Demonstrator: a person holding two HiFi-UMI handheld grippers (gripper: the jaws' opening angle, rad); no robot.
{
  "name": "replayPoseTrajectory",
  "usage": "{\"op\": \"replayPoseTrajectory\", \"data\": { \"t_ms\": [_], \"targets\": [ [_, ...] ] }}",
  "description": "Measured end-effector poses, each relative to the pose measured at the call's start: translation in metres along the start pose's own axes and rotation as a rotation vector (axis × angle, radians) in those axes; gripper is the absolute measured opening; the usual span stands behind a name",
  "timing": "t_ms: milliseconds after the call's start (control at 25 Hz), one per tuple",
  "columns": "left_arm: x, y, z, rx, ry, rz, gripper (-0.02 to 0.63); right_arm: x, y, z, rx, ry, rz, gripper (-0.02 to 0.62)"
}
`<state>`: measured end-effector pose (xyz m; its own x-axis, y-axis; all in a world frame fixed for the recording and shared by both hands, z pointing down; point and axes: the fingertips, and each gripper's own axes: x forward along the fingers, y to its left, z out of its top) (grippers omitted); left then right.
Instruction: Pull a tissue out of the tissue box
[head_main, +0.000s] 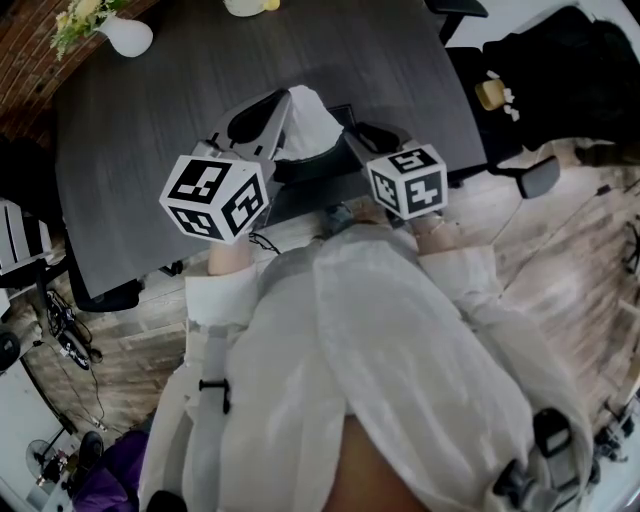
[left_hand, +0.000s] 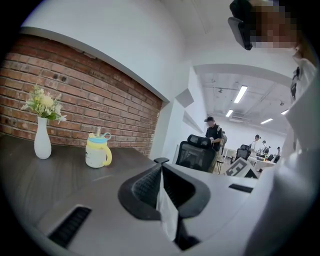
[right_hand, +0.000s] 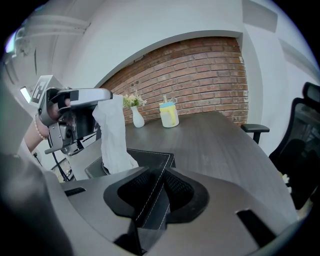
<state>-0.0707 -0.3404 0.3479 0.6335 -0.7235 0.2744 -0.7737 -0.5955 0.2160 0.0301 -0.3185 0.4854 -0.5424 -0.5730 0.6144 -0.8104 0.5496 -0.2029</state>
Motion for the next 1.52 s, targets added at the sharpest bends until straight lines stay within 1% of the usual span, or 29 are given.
{"op": "replayPoseTrajectory", "data": {
  "t_ms": [440,600,800,960,1040,1240,1520],
  "targets": [
    [-0.007,0.014,0.034,-0.010,-0.097,0.022,0.006,0.001,0.001,0.000,-0.005,0.006,0.006,0.089],
    [-0.011,0.021,0.040,-0.028,-0.126,0.036,0.006,0.001,0.000,-0.001,-0.005,0.007,0.011,0.089],
    [-0.013,0.025,0.042,-0.032,-0.138,0.041,0.006,0.001,-0.001,-0.001,0.013,0.022,0.016,0.089],
    [-0.016,0.029,0.044,-0.039,-0.147,0.049,0.006,-0.001,-0.001,0.004,0.006,0.027,0.012,0.082],
    [-0.017,0.030,0.045,-0.039,-0.153,0.054,0.006,-0.004,-0.001,0.011,-0.008,0.008,0.006,0.072],
    [-0.021,0.035,0.049,-0.039,-0.181,0.063,0.006,-0.011,0.008,0.043,-0.070,-0.064,0.003,0.072],
    [-0.030,0.038,0.065,-0.017,-0.235,0.082,0.006,-0.020,0.025,0.092,-0.115,-0.187,0.047,0.072]
  ]
}}
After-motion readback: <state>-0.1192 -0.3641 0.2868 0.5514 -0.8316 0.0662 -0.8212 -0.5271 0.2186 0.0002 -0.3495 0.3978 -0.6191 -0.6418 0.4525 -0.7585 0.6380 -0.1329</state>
